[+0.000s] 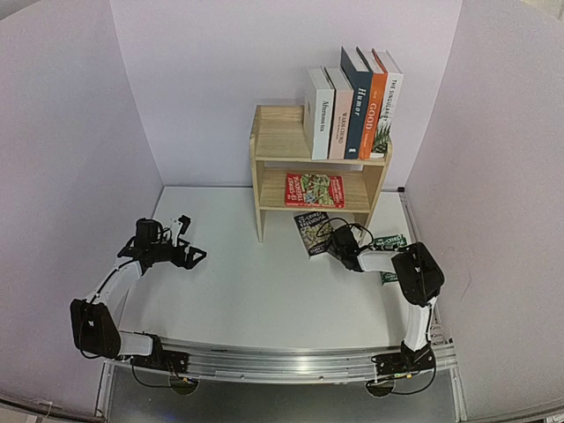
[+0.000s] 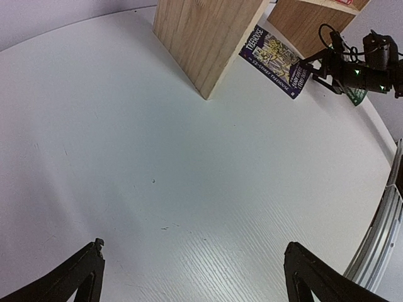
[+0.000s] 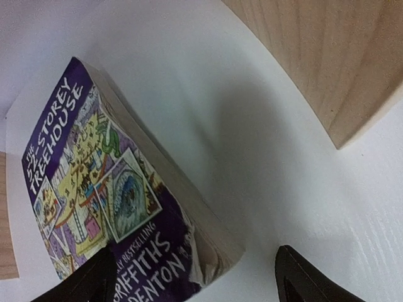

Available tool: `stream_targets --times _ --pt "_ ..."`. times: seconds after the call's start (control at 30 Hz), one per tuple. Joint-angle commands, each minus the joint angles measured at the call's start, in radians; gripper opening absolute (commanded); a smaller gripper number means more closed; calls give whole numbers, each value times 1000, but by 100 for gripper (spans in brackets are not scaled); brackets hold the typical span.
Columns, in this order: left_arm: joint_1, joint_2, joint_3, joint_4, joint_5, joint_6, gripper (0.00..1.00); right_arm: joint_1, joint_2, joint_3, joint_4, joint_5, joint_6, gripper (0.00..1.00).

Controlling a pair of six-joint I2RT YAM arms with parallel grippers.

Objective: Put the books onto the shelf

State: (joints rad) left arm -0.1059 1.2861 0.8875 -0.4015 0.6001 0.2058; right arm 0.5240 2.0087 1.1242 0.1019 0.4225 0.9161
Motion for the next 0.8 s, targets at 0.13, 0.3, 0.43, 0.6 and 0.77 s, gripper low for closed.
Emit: stream_targets --times 0.13,0.3,0.43,0.6,0.77 --pt "0 -37 -1 4 4 4 99 -9 46 27 36 22 39 64" --pt "0 -38 0 7 5 7 99 -9 43 -4 36 -17 51 21" --pt "1 -38 -3 7 7 20 99 -9 5 -46 35 -102 7 0" --pt "-8 -38 -18 -6 35 137 99 -7 -50 -81 -2 -402 -125 0" --pt "-123 -17 -34 -77 -34 499 100 32 -157 -187 -62 -632 -181 0"
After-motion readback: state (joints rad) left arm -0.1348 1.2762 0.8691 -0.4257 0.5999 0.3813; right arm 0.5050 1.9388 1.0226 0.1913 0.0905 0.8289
